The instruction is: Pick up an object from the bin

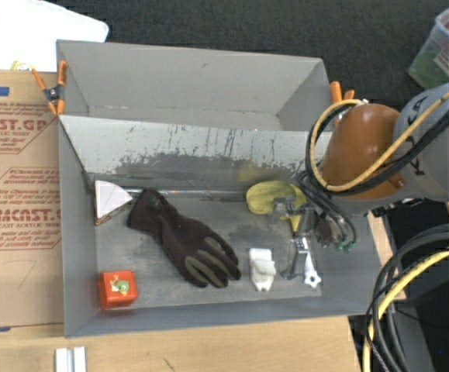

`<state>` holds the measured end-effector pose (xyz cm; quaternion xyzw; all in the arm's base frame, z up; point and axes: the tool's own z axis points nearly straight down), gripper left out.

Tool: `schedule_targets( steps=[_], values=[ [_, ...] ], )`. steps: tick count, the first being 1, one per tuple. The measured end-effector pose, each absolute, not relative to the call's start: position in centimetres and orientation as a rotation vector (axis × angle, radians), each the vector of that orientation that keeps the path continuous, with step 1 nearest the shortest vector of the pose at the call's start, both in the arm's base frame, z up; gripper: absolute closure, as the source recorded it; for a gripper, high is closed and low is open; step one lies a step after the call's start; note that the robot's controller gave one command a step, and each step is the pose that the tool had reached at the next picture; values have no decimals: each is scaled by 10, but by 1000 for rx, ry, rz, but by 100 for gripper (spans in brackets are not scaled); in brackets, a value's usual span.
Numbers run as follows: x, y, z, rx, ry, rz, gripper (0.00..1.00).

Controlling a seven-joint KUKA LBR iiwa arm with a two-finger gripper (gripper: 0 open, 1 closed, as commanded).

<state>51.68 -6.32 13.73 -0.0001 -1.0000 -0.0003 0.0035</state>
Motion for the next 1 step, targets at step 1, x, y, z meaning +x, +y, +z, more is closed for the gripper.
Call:
schedule_targets(
  steps=[1],
  values=[
    [519,-63,142,1,-3142,0,0]
  ],
)
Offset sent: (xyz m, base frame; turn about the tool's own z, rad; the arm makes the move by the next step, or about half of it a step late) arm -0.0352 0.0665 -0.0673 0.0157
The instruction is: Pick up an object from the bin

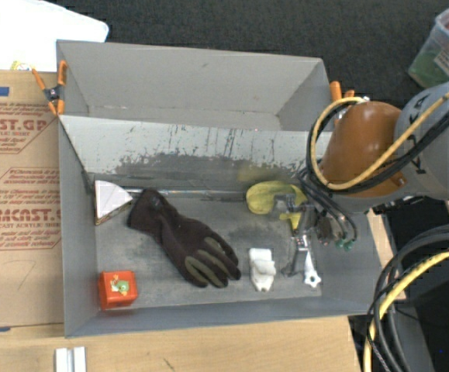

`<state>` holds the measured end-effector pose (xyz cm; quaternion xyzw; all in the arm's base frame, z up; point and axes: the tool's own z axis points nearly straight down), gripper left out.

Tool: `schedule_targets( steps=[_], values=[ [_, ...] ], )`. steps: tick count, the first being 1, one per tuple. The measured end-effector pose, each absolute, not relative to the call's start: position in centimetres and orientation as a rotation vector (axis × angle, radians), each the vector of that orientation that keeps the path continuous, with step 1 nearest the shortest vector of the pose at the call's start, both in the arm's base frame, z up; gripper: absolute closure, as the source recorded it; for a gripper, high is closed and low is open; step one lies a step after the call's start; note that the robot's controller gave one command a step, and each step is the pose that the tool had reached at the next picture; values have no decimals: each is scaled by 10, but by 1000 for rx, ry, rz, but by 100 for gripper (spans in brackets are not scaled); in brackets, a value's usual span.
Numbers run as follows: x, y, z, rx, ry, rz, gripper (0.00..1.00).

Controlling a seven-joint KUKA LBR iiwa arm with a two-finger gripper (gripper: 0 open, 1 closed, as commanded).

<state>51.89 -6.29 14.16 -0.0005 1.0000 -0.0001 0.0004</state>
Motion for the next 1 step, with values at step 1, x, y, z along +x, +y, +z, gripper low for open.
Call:
schedule_targets(
  steps=[1],
  values=[
    [483,6,68,23,3140,3,0]
  ],
)
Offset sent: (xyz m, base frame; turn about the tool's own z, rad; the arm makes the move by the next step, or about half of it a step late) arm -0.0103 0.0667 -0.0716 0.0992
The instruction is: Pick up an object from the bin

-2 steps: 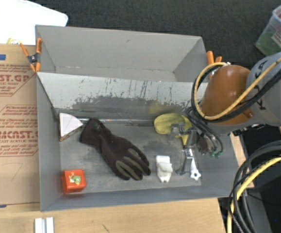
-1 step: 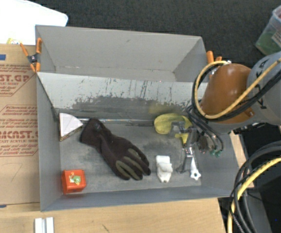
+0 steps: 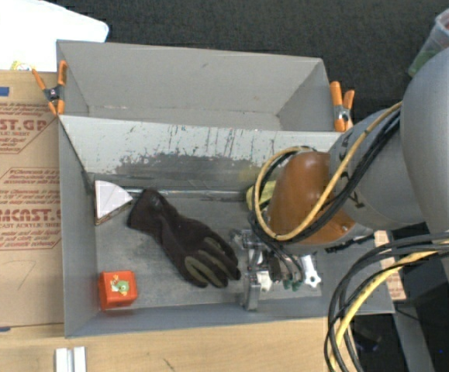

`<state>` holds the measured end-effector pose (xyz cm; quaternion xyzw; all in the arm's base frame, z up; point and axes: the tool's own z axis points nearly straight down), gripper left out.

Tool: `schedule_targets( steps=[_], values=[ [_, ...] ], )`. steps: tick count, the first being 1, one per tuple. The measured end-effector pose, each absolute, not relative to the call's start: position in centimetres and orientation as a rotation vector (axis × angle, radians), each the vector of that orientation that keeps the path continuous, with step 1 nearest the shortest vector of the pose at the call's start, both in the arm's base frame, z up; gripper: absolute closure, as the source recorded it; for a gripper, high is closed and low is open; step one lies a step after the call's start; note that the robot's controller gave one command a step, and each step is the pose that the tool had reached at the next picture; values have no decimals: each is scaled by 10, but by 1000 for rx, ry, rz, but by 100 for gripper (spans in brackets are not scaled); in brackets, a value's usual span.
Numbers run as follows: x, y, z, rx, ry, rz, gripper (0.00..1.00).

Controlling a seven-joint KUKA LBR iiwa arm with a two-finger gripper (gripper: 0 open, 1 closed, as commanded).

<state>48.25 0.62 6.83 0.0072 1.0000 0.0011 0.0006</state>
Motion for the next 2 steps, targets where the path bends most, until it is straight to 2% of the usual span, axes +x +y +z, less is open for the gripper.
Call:
schedule_targets(
  steps=[1,2],
  values=[
    [510,4,70,155,3134,2,0],
    [515,13,70,347,3121,4,0]
  ],
)
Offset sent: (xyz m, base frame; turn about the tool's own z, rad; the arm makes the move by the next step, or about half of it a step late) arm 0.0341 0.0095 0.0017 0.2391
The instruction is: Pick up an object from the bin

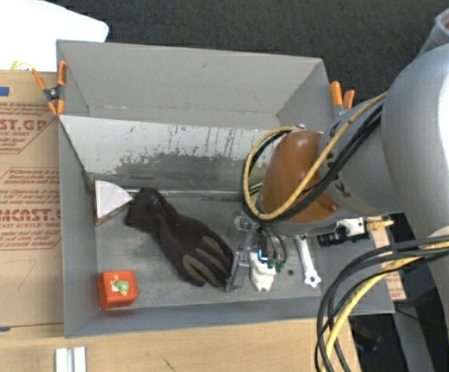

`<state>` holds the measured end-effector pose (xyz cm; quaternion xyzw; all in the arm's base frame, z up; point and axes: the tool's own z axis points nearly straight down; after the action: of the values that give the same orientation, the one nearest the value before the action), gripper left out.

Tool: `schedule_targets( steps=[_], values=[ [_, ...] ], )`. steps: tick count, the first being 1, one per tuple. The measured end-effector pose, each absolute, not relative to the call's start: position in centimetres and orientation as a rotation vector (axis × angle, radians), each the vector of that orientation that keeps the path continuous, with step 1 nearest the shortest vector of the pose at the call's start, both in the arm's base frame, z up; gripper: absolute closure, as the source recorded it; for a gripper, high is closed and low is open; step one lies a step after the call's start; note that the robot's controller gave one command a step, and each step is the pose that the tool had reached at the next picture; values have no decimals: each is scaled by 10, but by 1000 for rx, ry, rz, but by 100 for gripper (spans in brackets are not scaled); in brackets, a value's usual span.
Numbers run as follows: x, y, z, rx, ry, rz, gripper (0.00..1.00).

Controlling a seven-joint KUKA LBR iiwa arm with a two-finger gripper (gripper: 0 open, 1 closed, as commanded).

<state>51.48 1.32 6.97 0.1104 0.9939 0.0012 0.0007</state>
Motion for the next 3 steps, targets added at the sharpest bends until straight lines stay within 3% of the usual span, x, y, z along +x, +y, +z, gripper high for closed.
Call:
schedule_targets(
  steps=[1,2,3],
  values=[
    [509,52,69,668,3067,2,100],
    [509,52,70,668,3067,1,100],
    [511,53,85,641,3073,2,100]
  ],
)
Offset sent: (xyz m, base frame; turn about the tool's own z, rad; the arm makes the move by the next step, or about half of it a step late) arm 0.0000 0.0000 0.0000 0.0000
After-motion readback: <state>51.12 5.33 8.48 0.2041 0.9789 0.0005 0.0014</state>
